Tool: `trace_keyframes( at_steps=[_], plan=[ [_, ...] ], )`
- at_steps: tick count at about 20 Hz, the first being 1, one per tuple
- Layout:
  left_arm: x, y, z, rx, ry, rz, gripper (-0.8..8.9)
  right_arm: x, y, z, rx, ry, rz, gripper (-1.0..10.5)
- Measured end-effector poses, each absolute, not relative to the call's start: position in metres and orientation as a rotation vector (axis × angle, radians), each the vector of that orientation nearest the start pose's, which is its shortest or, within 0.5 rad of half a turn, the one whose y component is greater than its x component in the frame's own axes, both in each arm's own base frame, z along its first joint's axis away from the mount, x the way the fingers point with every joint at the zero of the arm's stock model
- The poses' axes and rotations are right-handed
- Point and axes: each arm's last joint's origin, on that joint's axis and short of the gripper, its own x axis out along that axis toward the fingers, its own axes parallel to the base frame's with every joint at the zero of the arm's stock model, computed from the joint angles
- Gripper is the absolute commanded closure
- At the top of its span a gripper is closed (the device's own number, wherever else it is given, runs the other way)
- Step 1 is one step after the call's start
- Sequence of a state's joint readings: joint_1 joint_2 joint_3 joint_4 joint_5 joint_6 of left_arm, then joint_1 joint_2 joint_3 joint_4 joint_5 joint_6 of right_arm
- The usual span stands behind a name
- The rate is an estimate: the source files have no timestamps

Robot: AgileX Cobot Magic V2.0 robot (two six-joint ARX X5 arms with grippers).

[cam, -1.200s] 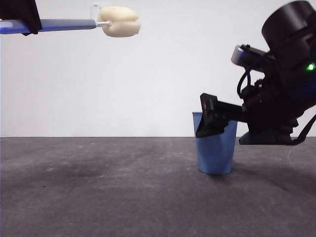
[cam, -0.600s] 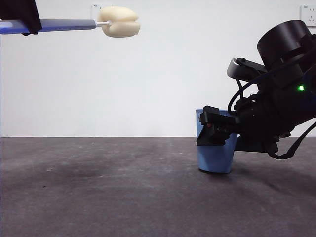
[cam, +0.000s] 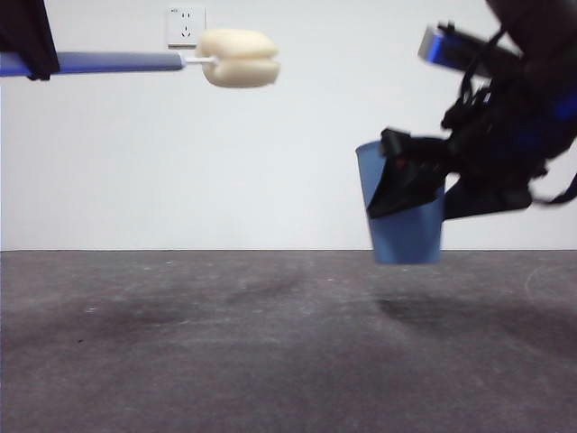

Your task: Pick up the cup brush,pick up the cup,insert the brush into the cup,clean the cup,put the cup brush back,put the cup back to the fixed position on the table

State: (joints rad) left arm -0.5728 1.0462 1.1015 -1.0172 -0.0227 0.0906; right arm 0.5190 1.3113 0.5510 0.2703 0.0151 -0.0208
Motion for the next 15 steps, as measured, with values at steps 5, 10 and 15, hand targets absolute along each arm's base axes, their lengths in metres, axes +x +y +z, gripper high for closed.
trace_keyframes(
  at_steps=[5, 10, 15],
  plan=[
    [0.165, -0.106, 0.316, 0.490, 0.946, -0.638, 8.22, 0.201, 0.122, 0.218, -0.475, 0.690, 0.462, 9.6],
    [0.165, -0.115, 0.303, 0.593, 1.032, -0.797, 8.22, 0.185, 0.124, 0.216, -0.846, 0.801, 0.454, 9.6],
    [0.159, -0.136, 0.292, 0.653, 1.086, -0.939, 8.22, 0.172, 0.139, 0.216, -1.093, 0.749, 0.501, 9.6]
  ],
)
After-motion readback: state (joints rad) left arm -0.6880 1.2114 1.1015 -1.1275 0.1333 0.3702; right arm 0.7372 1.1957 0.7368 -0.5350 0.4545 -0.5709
